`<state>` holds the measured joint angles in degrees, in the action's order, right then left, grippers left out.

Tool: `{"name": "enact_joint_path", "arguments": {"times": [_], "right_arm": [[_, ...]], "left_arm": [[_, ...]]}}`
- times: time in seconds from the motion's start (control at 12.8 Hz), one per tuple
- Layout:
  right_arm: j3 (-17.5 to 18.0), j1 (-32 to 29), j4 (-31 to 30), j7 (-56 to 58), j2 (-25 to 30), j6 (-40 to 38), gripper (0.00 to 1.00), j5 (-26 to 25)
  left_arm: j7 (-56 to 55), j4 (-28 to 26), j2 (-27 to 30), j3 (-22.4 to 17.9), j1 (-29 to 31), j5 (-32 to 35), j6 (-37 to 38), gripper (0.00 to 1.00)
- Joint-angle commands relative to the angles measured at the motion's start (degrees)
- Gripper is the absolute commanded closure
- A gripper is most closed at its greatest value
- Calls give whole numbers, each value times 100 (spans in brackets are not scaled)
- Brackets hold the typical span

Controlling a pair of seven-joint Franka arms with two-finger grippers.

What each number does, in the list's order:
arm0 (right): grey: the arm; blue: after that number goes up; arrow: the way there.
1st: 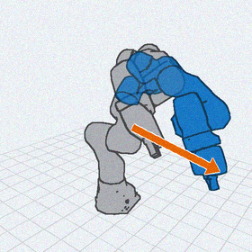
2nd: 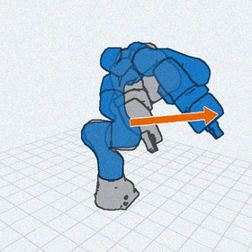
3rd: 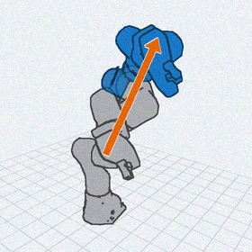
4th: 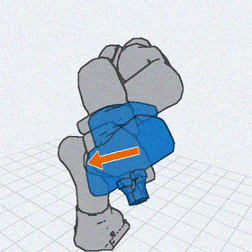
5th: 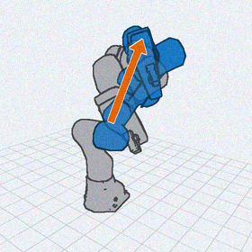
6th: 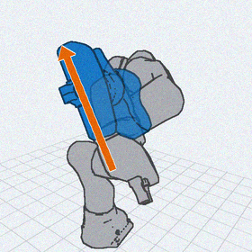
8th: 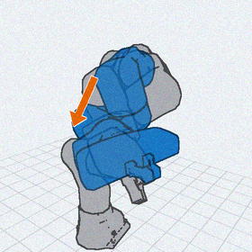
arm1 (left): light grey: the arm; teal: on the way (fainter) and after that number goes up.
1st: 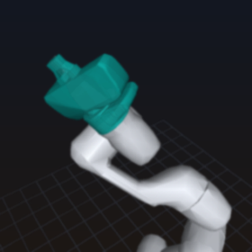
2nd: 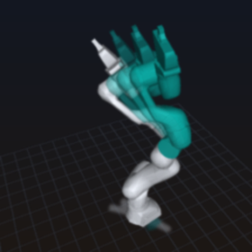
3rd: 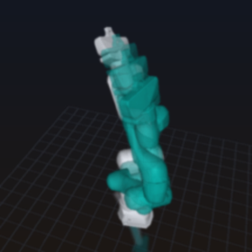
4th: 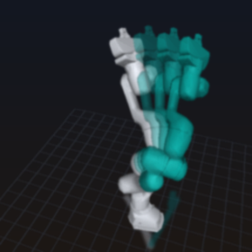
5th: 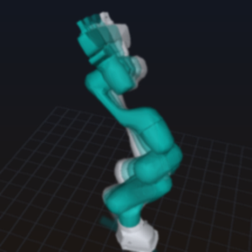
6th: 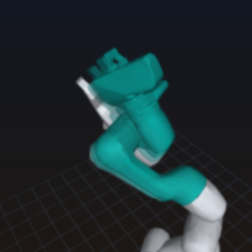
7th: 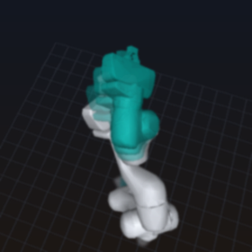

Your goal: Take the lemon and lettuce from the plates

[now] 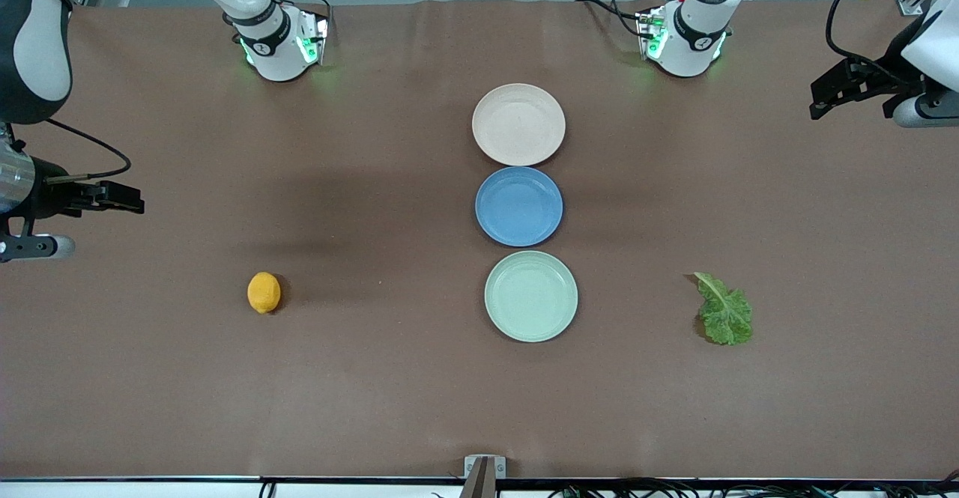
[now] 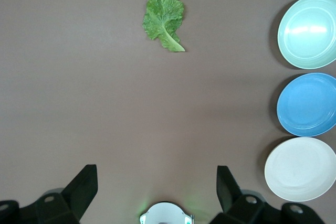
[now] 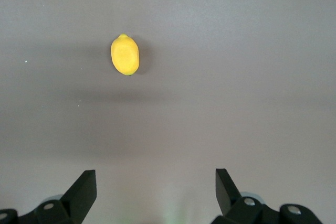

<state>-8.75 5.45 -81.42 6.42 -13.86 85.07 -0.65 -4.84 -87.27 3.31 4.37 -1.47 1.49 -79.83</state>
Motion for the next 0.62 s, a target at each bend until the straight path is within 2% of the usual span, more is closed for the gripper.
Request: {"name": "enact_joint_path", "arguments": {"times": [0.0, 0.31, 0.55], "right_arm": [[-13, -35, -190, 8, 322, -52, 0, 74], [13, -236, -638, 17, 726, 62, 0, 74], [477, -640, -840, 17, 964, 124, 0, 57]], "left_arm": [[-52, -88, 91, 11, -20, 150, -94, 0], [-52, -88, 91, 11, -20, 141, -103, 0], [-43, -80, 91, 11, -20, 150, -103, 0]]}}
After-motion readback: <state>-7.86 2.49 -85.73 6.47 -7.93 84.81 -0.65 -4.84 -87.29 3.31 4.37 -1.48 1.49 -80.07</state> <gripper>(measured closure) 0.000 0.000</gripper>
